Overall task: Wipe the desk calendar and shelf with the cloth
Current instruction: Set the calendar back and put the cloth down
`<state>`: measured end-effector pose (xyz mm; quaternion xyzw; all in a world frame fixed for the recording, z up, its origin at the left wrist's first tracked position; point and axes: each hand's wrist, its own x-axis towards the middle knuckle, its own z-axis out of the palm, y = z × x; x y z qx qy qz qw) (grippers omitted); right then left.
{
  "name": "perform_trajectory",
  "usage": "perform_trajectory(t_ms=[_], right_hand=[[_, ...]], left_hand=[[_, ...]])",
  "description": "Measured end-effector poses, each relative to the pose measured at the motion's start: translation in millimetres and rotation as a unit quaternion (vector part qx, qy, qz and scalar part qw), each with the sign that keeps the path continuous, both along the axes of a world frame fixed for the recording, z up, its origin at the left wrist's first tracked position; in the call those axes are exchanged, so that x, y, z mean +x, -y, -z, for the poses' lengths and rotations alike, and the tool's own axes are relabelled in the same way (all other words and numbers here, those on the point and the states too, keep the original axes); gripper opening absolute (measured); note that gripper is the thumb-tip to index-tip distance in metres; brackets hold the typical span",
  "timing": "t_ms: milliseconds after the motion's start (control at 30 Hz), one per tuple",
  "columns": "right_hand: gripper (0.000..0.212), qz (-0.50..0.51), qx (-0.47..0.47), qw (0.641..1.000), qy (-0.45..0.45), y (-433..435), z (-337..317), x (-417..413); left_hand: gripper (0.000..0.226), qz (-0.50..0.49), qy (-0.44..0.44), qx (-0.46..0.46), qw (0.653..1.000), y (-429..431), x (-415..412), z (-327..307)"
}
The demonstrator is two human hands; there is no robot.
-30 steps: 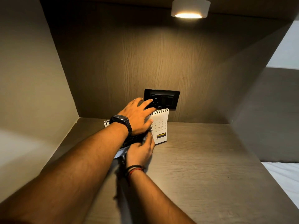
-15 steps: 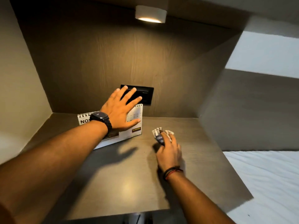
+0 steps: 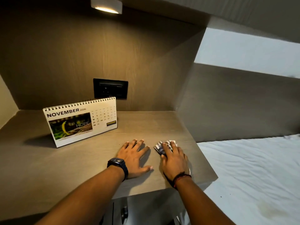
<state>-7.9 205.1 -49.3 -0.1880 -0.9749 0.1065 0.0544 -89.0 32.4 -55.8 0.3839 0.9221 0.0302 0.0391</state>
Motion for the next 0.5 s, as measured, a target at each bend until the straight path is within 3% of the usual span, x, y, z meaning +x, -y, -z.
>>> perform_trajectory(t_ms=[333,400,500], right_hand=[[0.062,0.019,0.054,0.998,0.0,5.9,-0.1,-6.8],[0.066,0.032,0.061,0.996,-0.05,16.0,-7.2,-15.1],[0.067,0.014,-0.009,0.995,-0.099,45.8,-26.5,-44.3]], left_hand=[[0.09,-0.031,0.021,0.019,0.999,14.0,2.9,9.7],[0.091,-0.072,0.007,0.05,0.996,25.6,-0.3,7.8],[0.09,-0.18,-0.04,0.124,0.975,56.1,-13.4,2.4]])
